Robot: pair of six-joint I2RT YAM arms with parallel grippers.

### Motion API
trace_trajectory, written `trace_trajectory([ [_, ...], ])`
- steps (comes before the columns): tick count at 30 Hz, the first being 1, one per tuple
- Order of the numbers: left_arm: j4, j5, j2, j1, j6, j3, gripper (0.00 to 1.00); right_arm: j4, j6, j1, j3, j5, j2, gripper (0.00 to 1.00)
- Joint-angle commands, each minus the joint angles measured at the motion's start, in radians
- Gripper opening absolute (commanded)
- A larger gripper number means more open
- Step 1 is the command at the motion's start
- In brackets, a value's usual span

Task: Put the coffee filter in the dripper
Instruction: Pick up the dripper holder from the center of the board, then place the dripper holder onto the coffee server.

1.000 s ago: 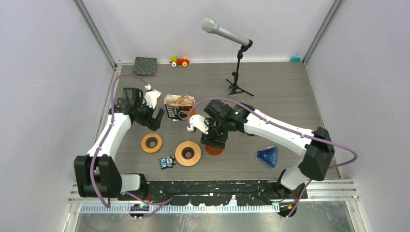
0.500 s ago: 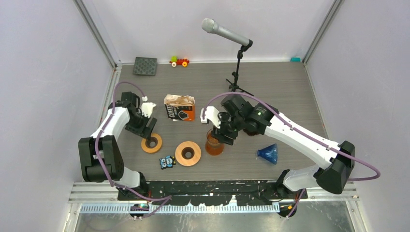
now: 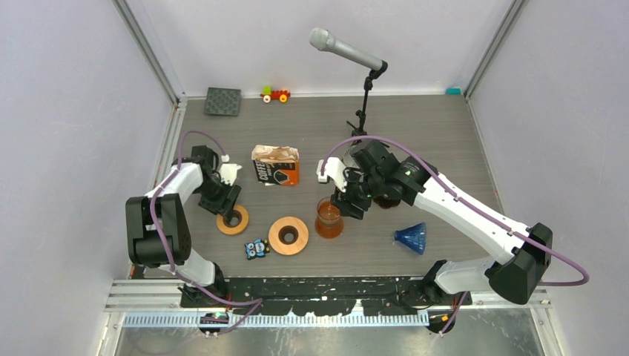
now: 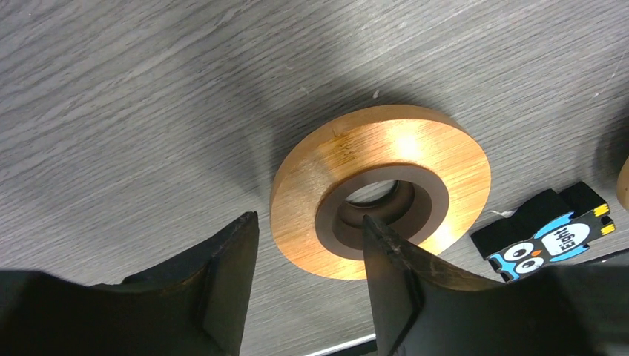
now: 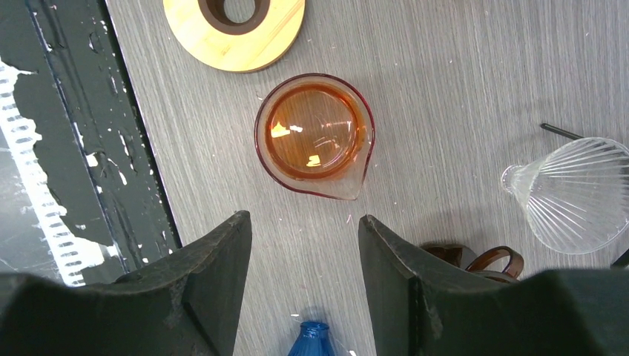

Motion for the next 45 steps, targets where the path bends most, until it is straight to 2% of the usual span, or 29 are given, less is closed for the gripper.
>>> trace_trajectory([
  [1,0.027,0.038,0.015,0.001,-0.016,-0.005,0.53,0.043,0.012,-0.017,-0.004,-0.024,-0.034,0.59],
  [5,0.032,0.048,0.034,0.0,-0.02,-0.007,0.48,0.047,0.012,-0.026,-0.01,-0.024,-0.037,0.59],
  [11,0.002,0.084,0.026,0.0,-0.029,0.021,0.26,0.051,0.015,-0.037,-0.011,-0.011,-0.034,0.59],
  [15,-0.06,0.134,-0.034,-0.025,-0.053,0.077,0.19,0.054,0.024,-0.051,-0.005,0.002,-0.033,0.59],
  [20,-0.155,0.134,-0.134,-0.182,-0.097,0.188,0.19,0.079,0.072,-0.125,0.003,0.008,-0.043,0.58],
  [25,-0.26,0.129,-0.129,-0.361,-0.156,0.376,0.18,0.098,0.114,-0.223,0.003,-0.035,-0.084,0.58],
  [36,-0.425,0.159,0.207,-0.711,-0.226,0.89,0.17,0.163,0.161,-0.466,-0.054,-0.143,-0.244,0.58],
  [40,-0.46,0.177,0.301,-0.798,-0.245,0.997,0.17,0.17,0.181,-0.566,-0.059,-0.195,-0.285,0.58],
  [45,-0.519,0.158,0.392,-0.871,-0.247,1.068,0.17,0.17,0.186,-0.618,-0.063,-0.235,-0.304,0.58],
])
